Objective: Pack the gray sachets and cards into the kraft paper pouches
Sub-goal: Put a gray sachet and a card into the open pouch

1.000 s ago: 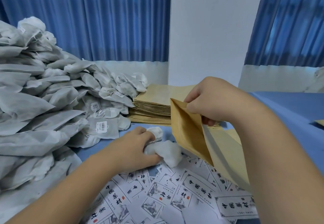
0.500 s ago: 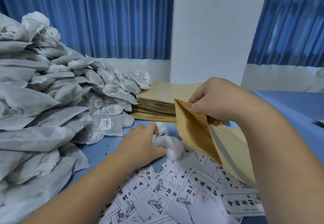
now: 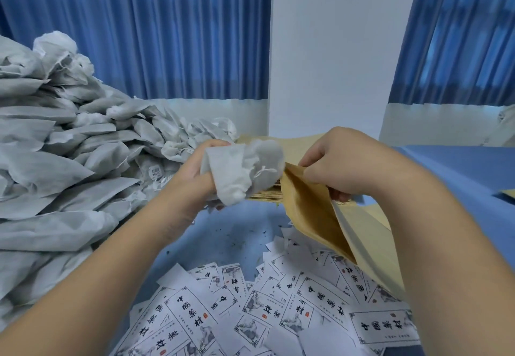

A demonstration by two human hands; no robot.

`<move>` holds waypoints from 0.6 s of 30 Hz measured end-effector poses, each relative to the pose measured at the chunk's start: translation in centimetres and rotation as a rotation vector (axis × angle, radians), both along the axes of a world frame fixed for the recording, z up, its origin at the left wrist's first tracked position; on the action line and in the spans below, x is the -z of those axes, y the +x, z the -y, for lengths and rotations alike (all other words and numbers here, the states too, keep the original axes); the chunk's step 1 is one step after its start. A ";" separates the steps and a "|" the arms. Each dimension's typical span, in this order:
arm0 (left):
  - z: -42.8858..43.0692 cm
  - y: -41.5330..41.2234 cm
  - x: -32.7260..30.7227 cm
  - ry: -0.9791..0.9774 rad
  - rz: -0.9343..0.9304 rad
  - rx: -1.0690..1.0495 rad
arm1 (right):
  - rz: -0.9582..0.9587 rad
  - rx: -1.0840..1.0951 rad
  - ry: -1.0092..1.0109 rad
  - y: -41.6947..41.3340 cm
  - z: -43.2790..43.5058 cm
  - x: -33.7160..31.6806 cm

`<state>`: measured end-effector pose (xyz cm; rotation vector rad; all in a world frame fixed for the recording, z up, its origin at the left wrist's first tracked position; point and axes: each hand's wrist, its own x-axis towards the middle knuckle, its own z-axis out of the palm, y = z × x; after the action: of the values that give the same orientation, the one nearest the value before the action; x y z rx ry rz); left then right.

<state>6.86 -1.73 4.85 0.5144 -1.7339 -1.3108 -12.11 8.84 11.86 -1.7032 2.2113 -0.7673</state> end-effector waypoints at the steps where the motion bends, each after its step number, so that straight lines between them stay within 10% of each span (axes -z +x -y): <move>1: -0.3 -0.1 -0.4 0.027 0.015 0.022 | -0.002 0.000 -0.001 0.0 0.0 0.0; 7: -2.5 -0.2 -0.8 -0.137 0.312 0.247 | -0.016 0.001 0.011 -0.3 -0.2 -0.1; 18: -6.3 -3.4 -1.4 -0.634 0.927 -0.564 | -0.019 -0.113 0.006 1.5 -0.7 -0.6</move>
<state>3.45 4.59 6.27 1.2240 -2.3284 -0.0390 -10.59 9.56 12.47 -1.8216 2.1063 -0.7190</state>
